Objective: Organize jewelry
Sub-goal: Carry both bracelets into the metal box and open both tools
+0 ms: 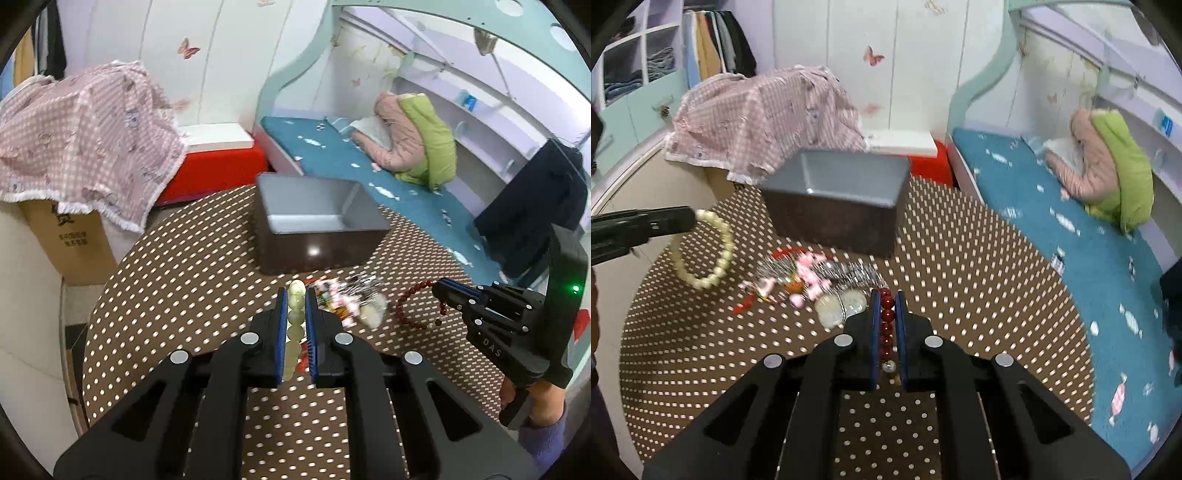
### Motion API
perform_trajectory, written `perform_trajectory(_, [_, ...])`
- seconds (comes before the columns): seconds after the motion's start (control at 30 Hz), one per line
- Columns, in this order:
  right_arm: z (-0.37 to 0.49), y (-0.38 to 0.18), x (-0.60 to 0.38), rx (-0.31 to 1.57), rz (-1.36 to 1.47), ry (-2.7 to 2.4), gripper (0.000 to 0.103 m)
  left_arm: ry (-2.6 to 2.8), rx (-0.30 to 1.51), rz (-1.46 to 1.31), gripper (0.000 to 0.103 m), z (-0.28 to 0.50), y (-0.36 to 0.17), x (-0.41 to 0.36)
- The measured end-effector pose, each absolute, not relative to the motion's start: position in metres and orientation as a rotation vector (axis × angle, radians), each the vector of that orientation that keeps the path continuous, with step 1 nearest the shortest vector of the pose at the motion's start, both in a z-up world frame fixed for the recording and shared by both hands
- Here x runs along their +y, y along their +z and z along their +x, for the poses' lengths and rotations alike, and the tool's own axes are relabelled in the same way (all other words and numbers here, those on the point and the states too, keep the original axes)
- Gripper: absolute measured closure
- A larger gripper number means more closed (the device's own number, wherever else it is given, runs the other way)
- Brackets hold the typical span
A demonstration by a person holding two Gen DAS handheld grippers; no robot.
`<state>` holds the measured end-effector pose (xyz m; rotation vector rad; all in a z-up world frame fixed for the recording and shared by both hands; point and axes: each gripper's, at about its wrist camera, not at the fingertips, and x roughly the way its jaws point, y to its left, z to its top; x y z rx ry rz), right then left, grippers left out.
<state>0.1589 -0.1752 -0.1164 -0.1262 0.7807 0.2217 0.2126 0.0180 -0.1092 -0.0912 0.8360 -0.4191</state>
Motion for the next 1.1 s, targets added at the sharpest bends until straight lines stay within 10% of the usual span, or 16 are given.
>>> perform_trajectory(0.43, [0.209,-0.053,-0.16,0.642,-0.074,0.252,0.097,-0.467,0.781,-0.052,0.094,0.289,-0.054,-0.029])
perform_trajectory(1.1, [0.298,-0.126,-0.138,0.826,0.011,0.272,0.096,-0.401,0.984,-0.017,0.093,0.369,-0.149,-0.048])
